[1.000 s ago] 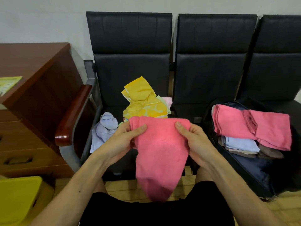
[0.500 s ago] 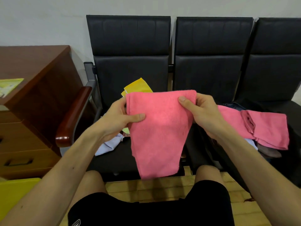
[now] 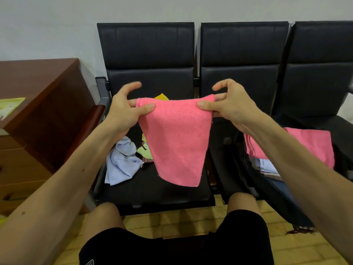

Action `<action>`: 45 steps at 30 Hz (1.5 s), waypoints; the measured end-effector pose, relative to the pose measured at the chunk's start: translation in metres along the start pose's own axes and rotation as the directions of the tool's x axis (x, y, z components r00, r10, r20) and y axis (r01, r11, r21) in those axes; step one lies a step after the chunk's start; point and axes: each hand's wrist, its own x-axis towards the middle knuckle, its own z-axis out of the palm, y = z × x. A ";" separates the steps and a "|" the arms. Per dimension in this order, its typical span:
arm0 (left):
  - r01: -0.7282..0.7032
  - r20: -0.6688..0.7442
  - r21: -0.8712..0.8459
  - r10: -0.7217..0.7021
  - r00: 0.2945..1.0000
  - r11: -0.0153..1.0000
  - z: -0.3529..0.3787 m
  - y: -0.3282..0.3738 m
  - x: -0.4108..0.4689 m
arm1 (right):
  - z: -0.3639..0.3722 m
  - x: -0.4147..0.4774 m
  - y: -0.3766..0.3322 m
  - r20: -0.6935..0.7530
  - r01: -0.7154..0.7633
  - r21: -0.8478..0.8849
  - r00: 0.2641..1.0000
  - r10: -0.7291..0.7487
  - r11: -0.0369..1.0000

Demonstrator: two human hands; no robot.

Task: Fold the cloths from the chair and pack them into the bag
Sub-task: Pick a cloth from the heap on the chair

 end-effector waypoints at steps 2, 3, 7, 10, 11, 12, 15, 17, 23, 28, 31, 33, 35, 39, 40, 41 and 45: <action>-0.032 0.047 0.079 0.028 0.999 0.996 0.001 0.003 -0.001 | -0.001 0.000 -0.001 0.043 0.070 -0.140 0.997 -0.064 0.988; -0.031 0.063 0.101 0.024 0.998 0.994 0.001 0.004 -0.001 | -0.002 0.000 -0.002 0.063 0.103 -0.203 0.994 -0.092 0.974; -0.004 0.155 0.146 -0.019 0.988 0.989 -0.004 0.009 -0.002 | -0.004 -0.001 0.001 0.099 0.156 -0.343 0.987 -0.130 0.926; -0.053 0.178 0.272 0.004 0.984 0.961 -0.003 0.007 -0.003 | -0.003 -0.002 0.005 0.100 0.192 -0.426 0.981 -0.165 0.884; -0.079 0.178 0.329 0.020 0.984 0.941 -0.002 0.006 -0.004 | -0.003 -0.003 0.006 0.097 0.199 -0.450 0.980 -0.174 0.871; -0.105 0.176 0.387 0.038 0.984 0.916 -0.001 0.003 -0.004 | -0.002 -0.003 0.007 0.095 0.202 -0.474 0.979 -0.178 0.857; -0.164 0.156 0.520 0.096 0.983 0.838 -0.001 -0.003 -0.006 | -0.001 -0.006 0.012 0.087 0.200 -0.536 0.980 -0.182 0.820; -0.185 0.139 0.545 0.130 0.982 0.818 0.001 -0.006 -0.009 | -0.001 -0.007 0.017 0.072 0.186 -0.557 0.982 -0.176 0.809; -0.251 0.113 0.618 0.232 0.966 0.745 0.008 -0.013 -0.021 | -0.002 -0.009 0.033 0.054 0.135 -0.574 0.990 -0.128 0.807; -0.277 0.100 0.632 0.278 0.955 0.724 0.011 -0.016 -0.028 | -0.005 -0.012 0.041 0.114 0.150 -0.574 0.988 -0.103 0.805; -0.285 0.078 0.609 0.301 0.950 0.741 0.013 -0.016 -0.034 | -0.007 -0.015 0.055 0.129 0.101 -0.418 0.990 -0.051 0.903; -0.303 0.071 0.588 0.325 0.943 0.750 0.013 -0.015 -0.037 | -0.008 -0.020 0.065 0.143 0.036 -0.245 0.990 0.000 0.969; -0.332 0.074 0.573 0.356 0.932 0.749 0.014 -0.013 -0.040 | -0.006 -0.026 0.074 0.162 -0.025 -0.079 0.986 0.038 0.997; -0.394 0.172 0.388 0.354 0.919 0.833 0.017 -0.005 -0.045 | -0.001 -0.038 0.078 0.144 -0.108 0.203 0.986 0.080 0.973; -0.409 0.179 0.305 0.369 0.912 0.860 0.020 -0.002 -0.049 | 0.002 -0.042 0.077 0.128 -0.115 0.304 0.989 0.079 0.946; -0.423 0.163 0.234 0.393 0.905 0.875 0.023 0.001 -0.053 | 0.006 -0.047 0.078 0.116 -0.109 0.414 0.991 0.067 0.904; -0.488 0.029 0.175 0.491 0.870 0.855 0.039 0.015 -0.063 | 0.048 -0.090 0.110 0.261 -0.248 0.545 0.958 0.119 0.801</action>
